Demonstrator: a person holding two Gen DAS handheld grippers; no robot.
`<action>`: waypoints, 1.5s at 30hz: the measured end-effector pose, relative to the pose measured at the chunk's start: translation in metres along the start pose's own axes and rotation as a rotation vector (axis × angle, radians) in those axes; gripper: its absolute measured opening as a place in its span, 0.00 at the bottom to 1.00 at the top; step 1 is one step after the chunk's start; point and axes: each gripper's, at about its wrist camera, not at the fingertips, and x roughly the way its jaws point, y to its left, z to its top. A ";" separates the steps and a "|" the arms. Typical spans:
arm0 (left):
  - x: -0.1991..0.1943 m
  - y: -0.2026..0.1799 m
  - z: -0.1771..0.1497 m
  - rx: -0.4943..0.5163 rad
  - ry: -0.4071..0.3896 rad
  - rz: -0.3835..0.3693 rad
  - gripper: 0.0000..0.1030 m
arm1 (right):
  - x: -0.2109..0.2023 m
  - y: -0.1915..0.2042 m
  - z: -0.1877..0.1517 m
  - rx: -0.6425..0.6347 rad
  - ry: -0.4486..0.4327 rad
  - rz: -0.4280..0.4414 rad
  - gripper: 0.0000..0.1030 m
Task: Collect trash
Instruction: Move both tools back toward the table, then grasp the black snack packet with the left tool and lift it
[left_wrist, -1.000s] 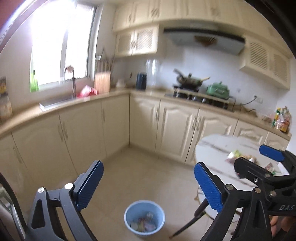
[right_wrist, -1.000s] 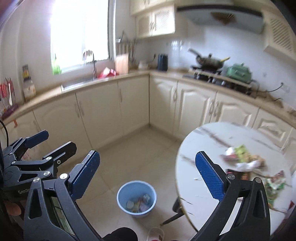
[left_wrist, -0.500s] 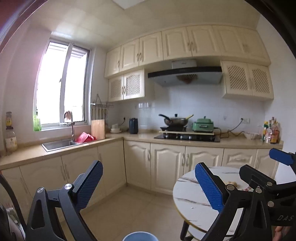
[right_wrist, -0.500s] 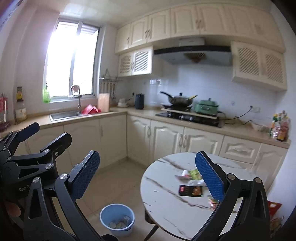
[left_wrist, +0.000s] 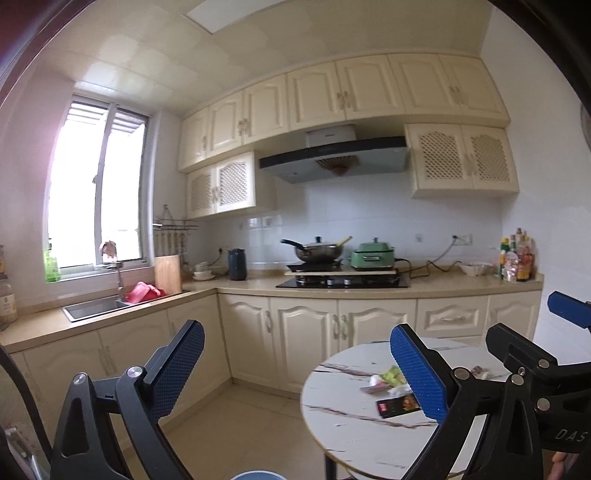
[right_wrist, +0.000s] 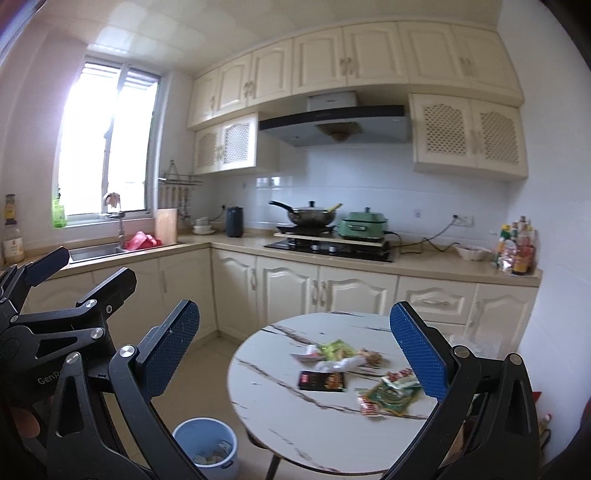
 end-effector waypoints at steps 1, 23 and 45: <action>0.006 -0.002 0.004 0.006 0.004 -0.012 0.98 | 0.000 -0.008 -0.001 0.006 0.002 -0.013 1.00; 0.267 -0.067 -0.031 0.114 0.592 -0.329 0.99 | 0.121 -0.184 -0.113 0.242 0.383 -0.223 1.00; 0.475 -0.141 -0.072 0.119 0.871 -0.345 0.97 | 0.211 -0.222 -0.169 0.275 0.577 -0.217 1.00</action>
